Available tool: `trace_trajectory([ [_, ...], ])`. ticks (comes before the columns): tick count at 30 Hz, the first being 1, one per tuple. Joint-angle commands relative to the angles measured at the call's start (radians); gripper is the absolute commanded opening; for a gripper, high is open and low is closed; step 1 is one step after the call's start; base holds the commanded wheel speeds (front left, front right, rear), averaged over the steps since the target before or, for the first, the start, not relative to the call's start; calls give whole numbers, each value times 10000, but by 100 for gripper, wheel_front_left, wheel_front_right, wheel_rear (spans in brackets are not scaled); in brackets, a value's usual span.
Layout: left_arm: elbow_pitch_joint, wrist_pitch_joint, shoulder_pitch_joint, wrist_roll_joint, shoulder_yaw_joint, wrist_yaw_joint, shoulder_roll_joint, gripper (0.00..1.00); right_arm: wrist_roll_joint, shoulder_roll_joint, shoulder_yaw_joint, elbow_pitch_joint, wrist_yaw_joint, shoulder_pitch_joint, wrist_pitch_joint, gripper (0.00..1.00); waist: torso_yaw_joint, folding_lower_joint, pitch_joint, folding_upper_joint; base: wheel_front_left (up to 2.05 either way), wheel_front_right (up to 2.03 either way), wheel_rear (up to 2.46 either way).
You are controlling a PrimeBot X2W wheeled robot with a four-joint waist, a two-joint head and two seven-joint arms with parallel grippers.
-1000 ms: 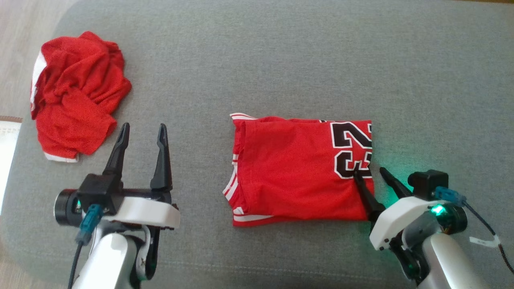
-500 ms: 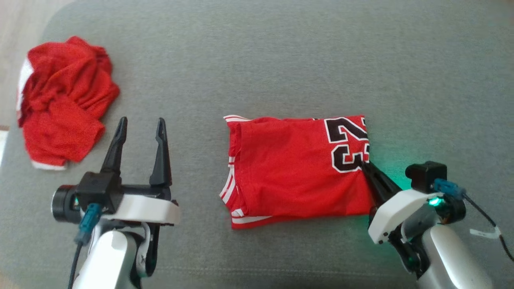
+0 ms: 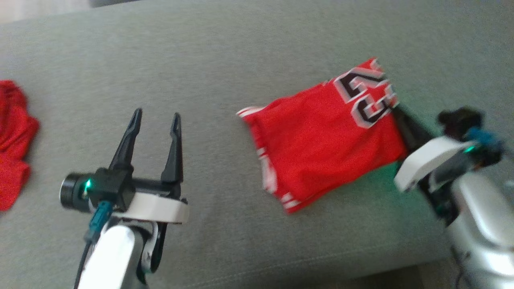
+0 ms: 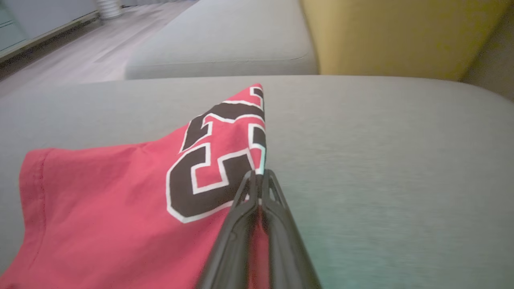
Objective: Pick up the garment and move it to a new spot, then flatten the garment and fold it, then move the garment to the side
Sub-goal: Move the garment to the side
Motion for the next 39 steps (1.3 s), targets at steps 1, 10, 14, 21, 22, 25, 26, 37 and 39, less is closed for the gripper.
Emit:
trace_trajectory([
  [1, -367, -89, -635, 92, 285, -76, 116, 100, 91, -289, -67, -203, -9, -444, -196, 0, -521, 0, 345, 0, 0, 0, 0],
  [10, -441, -88, -1584, 344, 0, -351, 184, 100, 106, -1684, -1512, 671, -9, -1930, -753, 0, -1272, 0, 1257, 0, 0, 0, 0],
  [14, -578, 2, -1936, 502, -133, -470, 328, 100, 126, -2052, -2148, 895, -9, -2433, -968, 0, -1628, 0, 1642, 0, 0, 0, 0],
  [21, -936, 363, -2401, 709, -227, -611, 625, 100, 42, -1814, -2580, 1279, -9, -3063, -1226, 0, -2090, 0, 2341, 0, 0, 0, 0],
  [22, -994, 424, -2472, 735, -246, -636, 661, 100, 9, -1789, -2616, 1395, -9, -3173, -1255, 0, -2132, 0, 2468, 0, 0, 0, 0],
  [25, -1112, 573, -2662, 819, -315, -699, 749, 100, -206, -1724, -2710, 1849, -9, -3489, -1415, 0, -2197, 0, 2767, 0, 0, 0, 0],
  [26, -1150, 620, -2720, 845, -339, -715, 772, 100, -359, -1687, -2779, 1990, -9, -3580, -1478, 0, -2204, 0, 2875, 0, 0, 0, 0],
  [37, -1333, 820, -3145, 945, -365, -815, 1049, 100, -1986, -1313, -3826, 3719, -9, -4614, -2258, 0, -2107, 0, 3674, 0, 0, 0, 0],
  [39, -1308, 806, -3141, 931, -370, -804, 1063, 100, -2167, -1231, -3953, 4007, -9, -4718, -2405, 12, -2096, 0, 3668, 0, 0, 0, 0],
])
